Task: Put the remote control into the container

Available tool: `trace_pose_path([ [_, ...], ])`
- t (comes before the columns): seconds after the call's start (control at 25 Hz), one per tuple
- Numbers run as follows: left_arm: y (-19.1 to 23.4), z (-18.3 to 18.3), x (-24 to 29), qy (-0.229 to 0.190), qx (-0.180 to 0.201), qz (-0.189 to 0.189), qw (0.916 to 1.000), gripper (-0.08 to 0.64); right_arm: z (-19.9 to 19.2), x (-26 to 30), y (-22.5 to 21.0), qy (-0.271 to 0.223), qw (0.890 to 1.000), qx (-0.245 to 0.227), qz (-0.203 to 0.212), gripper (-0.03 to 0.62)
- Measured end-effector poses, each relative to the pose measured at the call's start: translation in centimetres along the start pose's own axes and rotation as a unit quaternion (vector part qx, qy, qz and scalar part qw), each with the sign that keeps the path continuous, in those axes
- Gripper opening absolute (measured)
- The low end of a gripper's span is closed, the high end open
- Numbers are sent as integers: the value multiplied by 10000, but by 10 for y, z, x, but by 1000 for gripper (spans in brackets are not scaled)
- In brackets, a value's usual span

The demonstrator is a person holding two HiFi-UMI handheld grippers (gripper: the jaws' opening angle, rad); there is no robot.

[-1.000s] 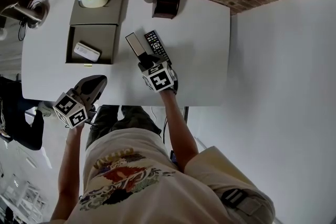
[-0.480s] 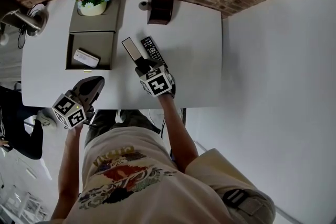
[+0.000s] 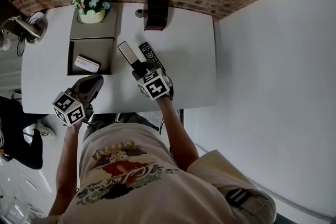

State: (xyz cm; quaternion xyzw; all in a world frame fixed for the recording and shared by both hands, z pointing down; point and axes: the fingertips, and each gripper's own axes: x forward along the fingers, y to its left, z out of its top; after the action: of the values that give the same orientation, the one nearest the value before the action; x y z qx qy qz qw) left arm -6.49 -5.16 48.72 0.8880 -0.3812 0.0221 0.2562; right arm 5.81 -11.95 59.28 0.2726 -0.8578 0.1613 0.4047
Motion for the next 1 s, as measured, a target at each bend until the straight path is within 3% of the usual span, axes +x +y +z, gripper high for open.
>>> trace_pose_path([
  [0.64,34,12,-37,-38,-55,-119,9999,5,43,12,47,96,9998,-171,43,206],
  [1.0,73,5,-81,-81,-262,149,9995,5,74,56,75,127,9989,-379,225,206],
])
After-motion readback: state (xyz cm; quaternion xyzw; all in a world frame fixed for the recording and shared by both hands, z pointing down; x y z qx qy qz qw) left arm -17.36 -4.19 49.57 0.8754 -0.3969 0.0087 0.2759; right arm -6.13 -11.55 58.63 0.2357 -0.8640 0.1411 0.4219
